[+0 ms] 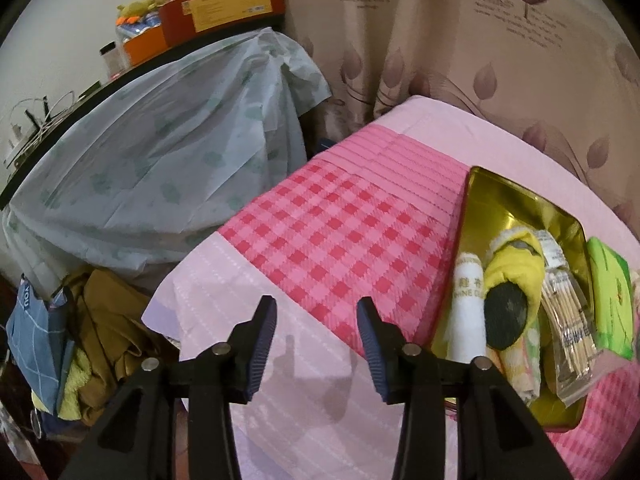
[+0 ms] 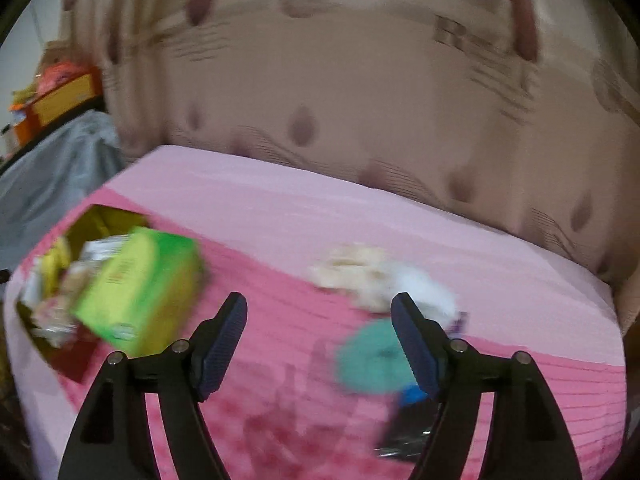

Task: Organize soft objects
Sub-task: 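Grasp the white knit glove with the right gripper while the left gripper moves toward the teal pompom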

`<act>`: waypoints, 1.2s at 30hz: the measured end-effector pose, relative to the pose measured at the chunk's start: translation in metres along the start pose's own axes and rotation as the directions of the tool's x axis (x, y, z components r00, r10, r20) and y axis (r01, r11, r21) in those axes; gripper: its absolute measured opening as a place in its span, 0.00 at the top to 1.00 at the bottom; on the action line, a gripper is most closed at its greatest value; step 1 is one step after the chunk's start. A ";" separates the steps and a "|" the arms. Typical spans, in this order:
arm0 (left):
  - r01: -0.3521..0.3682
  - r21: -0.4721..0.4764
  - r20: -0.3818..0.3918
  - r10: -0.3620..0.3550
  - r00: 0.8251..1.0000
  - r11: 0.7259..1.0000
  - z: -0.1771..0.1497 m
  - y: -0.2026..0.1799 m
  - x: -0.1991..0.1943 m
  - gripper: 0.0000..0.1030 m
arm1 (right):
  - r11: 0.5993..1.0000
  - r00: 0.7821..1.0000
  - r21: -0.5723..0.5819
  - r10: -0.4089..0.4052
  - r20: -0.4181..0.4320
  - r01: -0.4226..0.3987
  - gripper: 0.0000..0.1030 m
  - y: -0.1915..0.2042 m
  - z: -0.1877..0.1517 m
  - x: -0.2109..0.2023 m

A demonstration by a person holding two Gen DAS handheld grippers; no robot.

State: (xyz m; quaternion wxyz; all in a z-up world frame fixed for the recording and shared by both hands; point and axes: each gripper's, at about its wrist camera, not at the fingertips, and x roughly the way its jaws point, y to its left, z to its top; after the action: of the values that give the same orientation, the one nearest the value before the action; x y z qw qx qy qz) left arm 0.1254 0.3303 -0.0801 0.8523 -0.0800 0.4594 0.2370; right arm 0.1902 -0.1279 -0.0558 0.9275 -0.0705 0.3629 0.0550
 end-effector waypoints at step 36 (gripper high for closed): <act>0.460 0.546 -0.100 -0.491 0.865 0.700 -0.048 -0.274 -0.079 0.55 | 0.994 0.998 0.105 0.000 0.056 -0.006 0.71 -0.120 -0.028 0.027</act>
State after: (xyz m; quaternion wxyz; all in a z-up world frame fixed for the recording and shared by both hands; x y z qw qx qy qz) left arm 0.1832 0.0475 -0.0647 0.8820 0.0603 0.4483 -0.1321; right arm 0.2096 -0.2492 -0.0840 0.9397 -0.0195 0.3392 0.0392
